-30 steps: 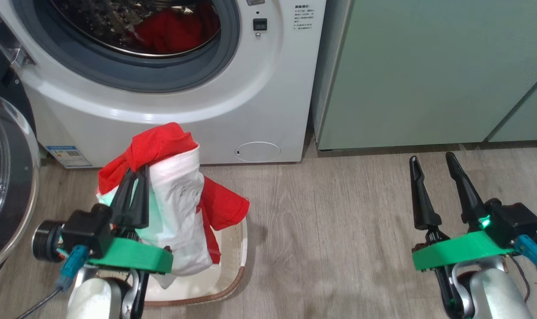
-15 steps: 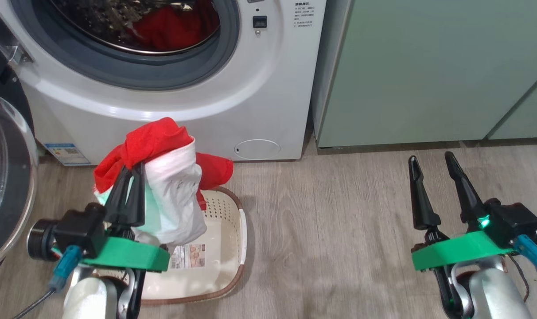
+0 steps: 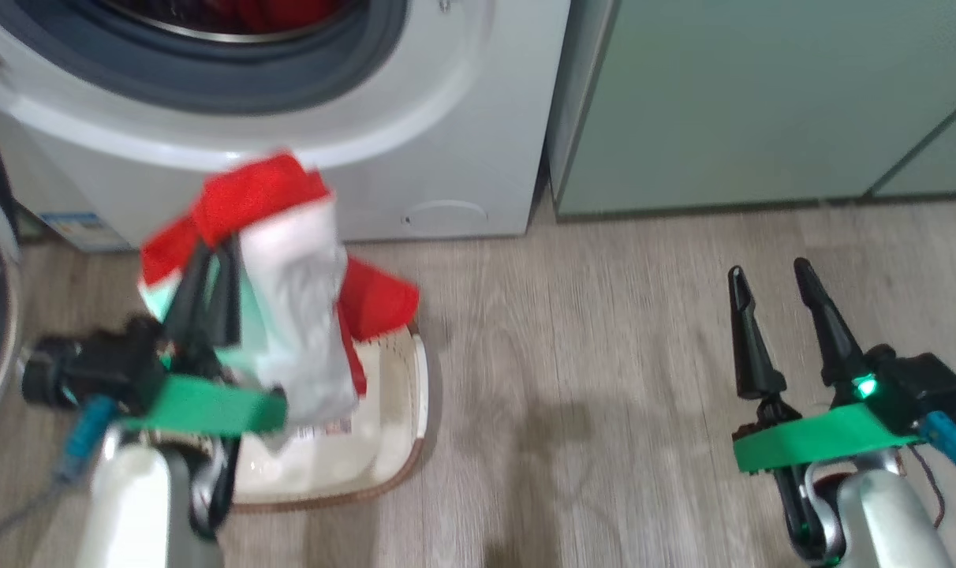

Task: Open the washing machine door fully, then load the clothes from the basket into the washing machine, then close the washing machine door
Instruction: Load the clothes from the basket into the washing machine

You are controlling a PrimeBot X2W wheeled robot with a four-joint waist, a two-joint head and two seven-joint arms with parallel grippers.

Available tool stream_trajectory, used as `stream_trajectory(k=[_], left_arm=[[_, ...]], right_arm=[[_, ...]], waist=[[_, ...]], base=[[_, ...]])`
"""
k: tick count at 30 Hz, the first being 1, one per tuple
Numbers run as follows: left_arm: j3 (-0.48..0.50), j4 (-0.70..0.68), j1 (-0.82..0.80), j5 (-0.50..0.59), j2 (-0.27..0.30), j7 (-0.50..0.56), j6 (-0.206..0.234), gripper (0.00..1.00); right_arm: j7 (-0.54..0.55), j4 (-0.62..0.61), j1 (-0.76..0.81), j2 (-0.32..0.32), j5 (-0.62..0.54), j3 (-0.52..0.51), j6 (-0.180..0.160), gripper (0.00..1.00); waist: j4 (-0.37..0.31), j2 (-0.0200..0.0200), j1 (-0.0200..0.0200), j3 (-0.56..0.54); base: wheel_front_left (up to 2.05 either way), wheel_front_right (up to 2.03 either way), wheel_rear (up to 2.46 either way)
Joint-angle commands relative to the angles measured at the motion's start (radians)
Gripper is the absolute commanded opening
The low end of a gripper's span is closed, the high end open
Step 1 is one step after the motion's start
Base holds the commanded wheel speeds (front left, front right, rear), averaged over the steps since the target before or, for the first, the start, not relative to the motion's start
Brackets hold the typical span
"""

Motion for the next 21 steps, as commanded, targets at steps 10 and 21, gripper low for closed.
stream_trajectory(k=[10,21], left_arm=[[0.119,-0.012,-0.366,-0.027,0.049,-0.013,-0.041,0.00],[0.136,0.182,-0.795,-0.018,0.226,-0.013,-0.059,0.00]], right_arm=[[-0.006,-0.070,-0.105,-0.004,-0.007,0.030,0.000,1.00],[-0.006,-0.086,-0.178,-0.004,0.036,0.061,0.000,1.00]], waist=[[-0.037,0.0000,0.0000,0.235],[-0.125,0.0000,0.0000,0.438]], base=[[0.00,0.00,0.00],[0.00,0.00,0.00]])
